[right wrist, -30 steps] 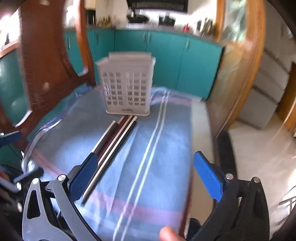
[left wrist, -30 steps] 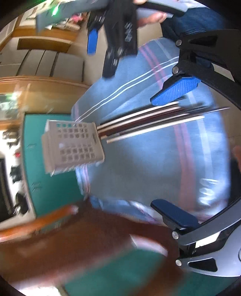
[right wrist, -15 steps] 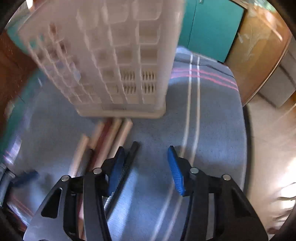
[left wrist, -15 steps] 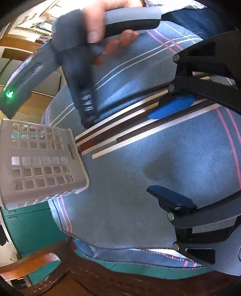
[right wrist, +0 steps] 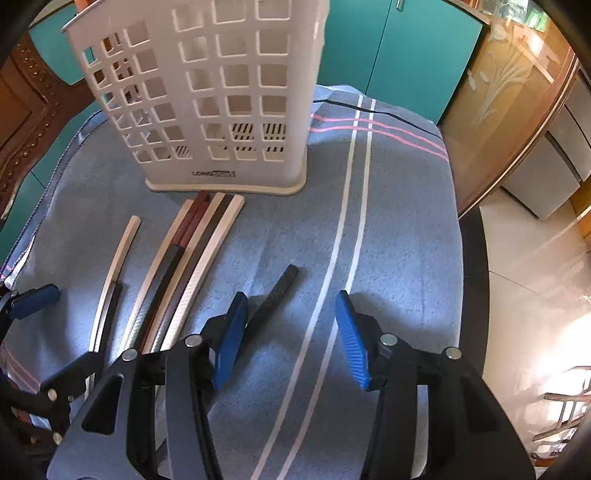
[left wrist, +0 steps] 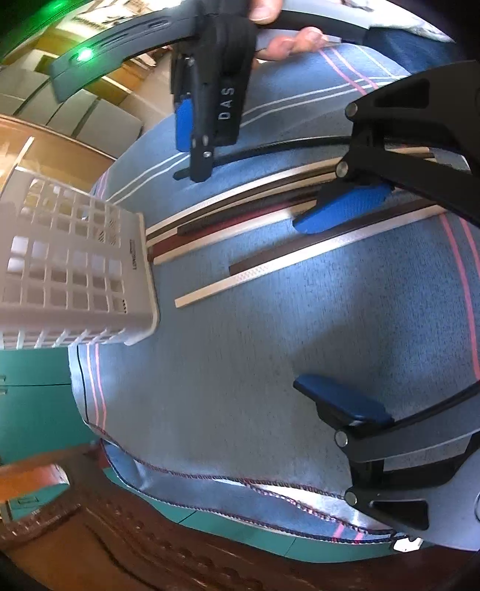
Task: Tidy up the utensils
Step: 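Move the left tool to a light wooden chopstick while the right tool approaches a dark chopstick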
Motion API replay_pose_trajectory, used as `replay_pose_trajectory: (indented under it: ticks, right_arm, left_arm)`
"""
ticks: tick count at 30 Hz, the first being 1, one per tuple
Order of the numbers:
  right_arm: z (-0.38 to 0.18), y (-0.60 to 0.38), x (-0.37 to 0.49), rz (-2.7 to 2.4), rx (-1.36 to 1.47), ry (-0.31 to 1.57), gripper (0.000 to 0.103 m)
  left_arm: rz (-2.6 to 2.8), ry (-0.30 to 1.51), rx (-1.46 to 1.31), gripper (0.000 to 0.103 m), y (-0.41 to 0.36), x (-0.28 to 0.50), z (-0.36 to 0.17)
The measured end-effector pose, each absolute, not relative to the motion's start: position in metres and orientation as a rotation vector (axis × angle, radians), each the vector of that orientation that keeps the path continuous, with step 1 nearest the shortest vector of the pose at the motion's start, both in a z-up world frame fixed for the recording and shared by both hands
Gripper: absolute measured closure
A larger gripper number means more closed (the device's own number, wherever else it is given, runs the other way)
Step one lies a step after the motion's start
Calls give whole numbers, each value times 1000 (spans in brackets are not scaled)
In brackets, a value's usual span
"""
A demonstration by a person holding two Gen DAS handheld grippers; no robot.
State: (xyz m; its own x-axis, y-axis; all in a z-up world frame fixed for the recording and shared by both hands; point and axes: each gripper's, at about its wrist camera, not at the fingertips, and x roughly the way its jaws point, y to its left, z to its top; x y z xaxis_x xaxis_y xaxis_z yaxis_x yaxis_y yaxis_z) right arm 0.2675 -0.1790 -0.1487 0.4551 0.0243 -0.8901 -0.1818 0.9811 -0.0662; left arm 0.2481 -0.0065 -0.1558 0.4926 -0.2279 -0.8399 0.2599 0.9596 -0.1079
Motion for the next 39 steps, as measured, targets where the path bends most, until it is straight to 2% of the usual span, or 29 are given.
replay_pose_trajectory:
  ticks: [5, 15, 26, 27, 33, 39]
  right_arm:
    - [-139, -166, 268, 126, -148, 1094, 52]
    - [-136, -167, 275, 110, -157, 1092, 51]
    - [-139, -138, 271, 131, -244, 1068, 49]
    - [-139, -137, 270, 135, -254, 1065, 50]
    - [-138, -127, 262, 216, -277, 1066, 77]
    - [-137, -126, 257, 223, -294, 1067, 80]
  left_arm:
    - [-262, 1005, -9, 24, 0, 243, -148]
    - [-118, 1016, -49, 23, -7, 281, -151]
    - [-66, 1014, 13, 23, -15, 284, -152]
    - [-69, 1016, 12, 24, -14, 283, -151]
    - [-73, 1023, 10, 31, -7, 288, -152]
    - [-78, 1034, 6, 31, 1, 283, -152]
